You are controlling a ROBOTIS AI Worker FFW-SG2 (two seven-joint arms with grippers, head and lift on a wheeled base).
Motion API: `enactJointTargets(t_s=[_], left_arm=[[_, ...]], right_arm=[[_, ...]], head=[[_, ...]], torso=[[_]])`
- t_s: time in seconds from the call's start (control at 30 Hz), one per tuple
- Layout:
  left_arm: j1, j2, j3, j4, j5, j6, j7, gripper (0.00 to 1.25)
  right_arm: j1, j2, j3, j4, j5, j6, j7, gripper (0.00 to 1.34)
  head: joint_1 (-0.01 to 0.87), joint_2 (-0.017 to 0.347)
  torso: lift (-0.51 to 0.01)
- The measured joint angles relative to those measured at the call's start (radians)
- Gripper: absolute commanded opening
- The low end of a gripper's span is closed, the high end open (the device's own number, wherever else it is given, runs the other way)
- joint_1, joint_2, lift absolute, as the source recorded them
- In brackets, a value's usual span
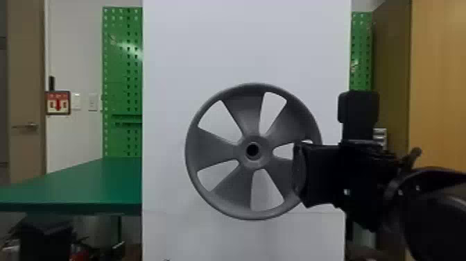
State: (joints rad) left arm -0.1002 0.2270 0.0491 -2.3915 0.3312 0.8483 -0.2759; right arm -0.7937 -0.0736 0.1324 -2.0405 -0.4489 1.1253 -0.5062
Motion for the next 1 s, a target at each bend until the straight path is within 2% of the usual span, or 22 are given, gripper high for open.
enactJointTargets(t_s=[1.0], left_arm=[[-0.012, 0.005, -0.025, 0.0, -0.009, 0.002, 0.006, 1.04]], right_arm=[[-0.046, 0.001, 0.001, 0.127, 0.023, -0.048, 0.0, 0.09]], head=[[0.034, 0.029]], torso=[[-0.494]])
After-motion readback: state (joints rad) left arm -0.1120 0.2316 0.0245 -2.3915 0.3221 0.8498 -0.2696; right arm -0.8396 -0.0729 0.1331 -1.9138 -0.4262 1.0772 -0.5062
